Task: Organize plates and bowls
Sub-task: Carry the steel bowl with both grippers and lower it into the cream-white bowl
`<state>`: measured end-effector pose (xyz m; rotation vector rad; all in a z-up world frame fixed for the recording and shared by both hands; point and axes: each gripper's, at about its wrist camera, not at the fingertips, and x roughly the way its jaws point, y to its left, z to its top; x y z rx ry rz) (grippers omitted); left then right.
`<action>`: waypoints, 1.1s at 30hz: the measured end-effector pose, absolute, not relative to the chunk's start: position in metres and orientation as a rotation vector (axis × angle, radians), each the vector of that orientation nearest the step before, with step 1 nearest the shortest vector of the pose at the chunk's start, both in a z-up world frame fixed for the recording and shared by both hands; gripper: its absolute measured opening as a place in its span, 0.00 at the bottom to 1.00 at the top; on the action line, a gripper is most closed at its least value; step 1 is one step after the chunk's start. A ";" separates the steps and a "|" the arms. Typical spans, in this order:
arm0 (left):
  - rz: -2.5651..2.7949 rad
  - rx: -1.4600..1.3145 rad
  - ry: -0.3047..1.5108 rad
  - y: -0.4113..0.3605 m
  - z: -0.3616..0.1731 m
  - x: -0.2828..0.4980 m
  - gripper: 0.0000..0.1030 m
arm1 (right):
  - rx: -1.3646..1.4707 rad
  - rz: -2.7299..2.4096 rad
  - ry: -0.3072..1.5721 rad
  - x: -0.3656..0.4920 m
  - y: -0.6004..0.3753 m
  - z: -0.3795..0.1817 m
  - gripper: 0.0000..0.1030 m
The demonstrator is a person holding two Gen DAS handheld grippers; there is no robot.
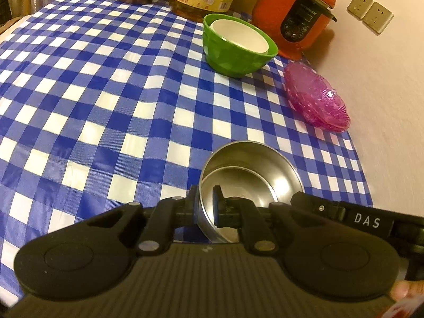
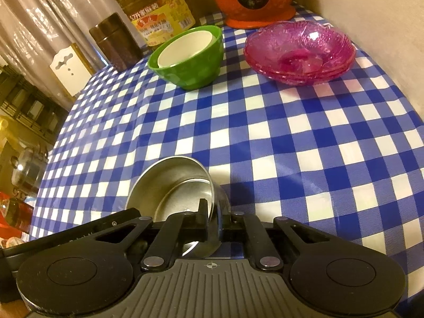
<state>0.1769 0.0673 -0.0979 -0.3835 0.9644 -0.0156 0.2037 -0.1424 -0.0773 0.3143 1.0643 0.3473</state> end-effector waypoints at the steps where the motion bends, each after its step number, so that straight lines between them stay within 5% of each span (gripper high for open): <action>1: -0.019 -0.383 0.962 0.067 -0.096 0.177 0.09 | 0.317 0.347 1.060 0.204 -0.143 -0.075 0.06; 33: -0.092 -0.381 0.813 0.067 -0.017 0.247 0.06 | 0.410 0.365 0.914 0.276 -0.166 0.001 0.06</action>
